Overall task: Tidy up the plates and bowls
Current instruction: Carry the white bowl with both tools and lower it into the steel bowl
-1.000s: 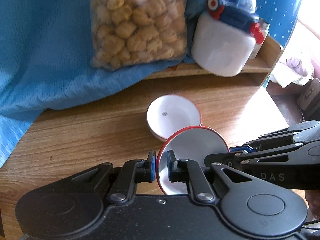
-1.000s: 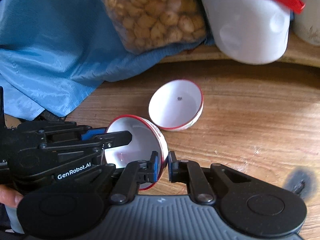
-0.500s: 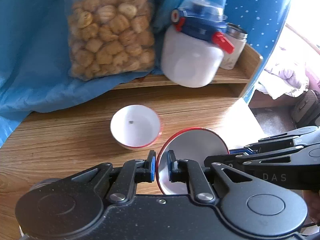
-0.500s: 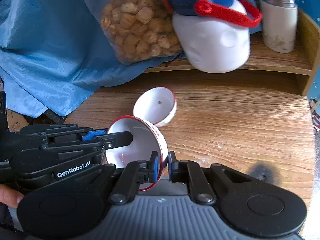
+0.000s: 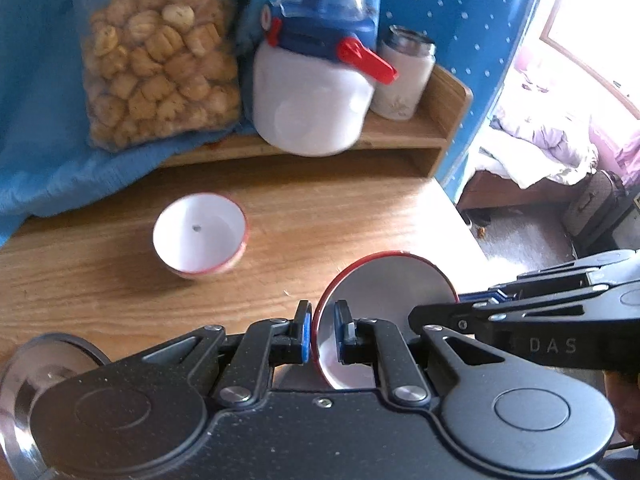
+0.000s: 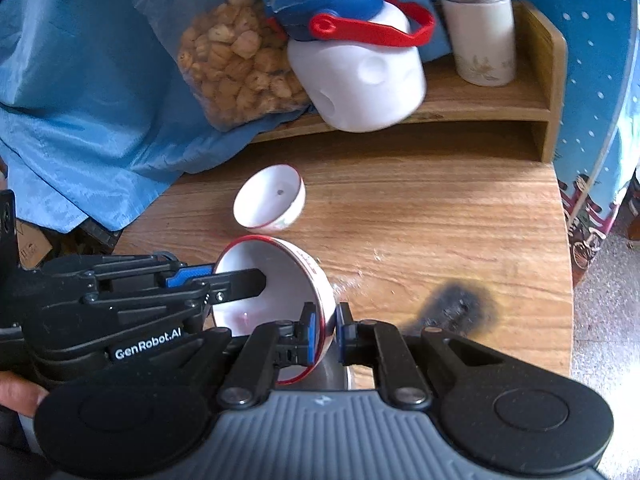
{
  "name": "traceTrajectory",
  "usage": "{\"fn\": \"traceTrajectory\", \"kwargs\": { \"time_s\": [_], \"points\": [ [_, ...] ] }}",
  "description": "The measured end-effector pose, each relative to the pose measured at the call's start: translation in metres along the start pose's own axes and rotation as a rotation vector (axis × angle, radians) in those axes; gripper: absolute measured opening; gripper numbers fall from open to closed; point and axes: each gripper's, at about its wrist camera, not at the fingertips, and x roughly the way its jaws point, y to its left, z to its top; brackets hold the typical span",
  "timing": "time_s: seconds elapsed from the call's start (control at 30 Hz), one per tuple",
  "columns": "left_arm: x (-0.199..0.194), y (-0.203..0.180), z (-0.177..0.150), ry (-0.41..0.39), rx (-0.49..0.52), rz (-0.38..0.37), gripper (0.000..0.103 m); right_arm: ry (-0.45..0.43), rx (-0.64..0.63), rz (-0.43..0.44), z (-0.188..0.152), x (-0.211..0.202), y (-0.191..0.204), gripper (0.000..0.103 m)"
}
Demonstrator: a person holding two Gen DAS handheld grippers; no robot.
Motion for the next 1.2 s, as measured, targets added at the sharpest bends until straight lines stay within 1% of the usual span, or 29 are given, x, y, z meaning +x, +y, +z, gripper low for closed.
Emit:
{"fn": "traceTrajectory", "kwargs": {
  "time_s": [0.2,0.43,0.83,1.2],
  "points": [
    [0.002,-0.008,-0.012,0.037,0.001,-0.018,0.012,0.028,0.013,0.012,-0.009,-0.004,-0.008,0.011],
    [0.004,-0.001,-0.02,0.076,-0.022,-0.012,0.012,0.082,-0.006,0.032,-0.012,0.004,-0.005,0.012],
    [0.009,0.011,-0.036,0.149,-0.06,-0.008,0.012,0.173,-0.047,0.03,-0.017,0.022,0.011,0.012],
    [0.016,0.013,-0.039,0.194,-0.07,-0.014,0.013,0.215,-0.039,0.019,-0.019,0.028,0.013,0.012]
  ]
}}
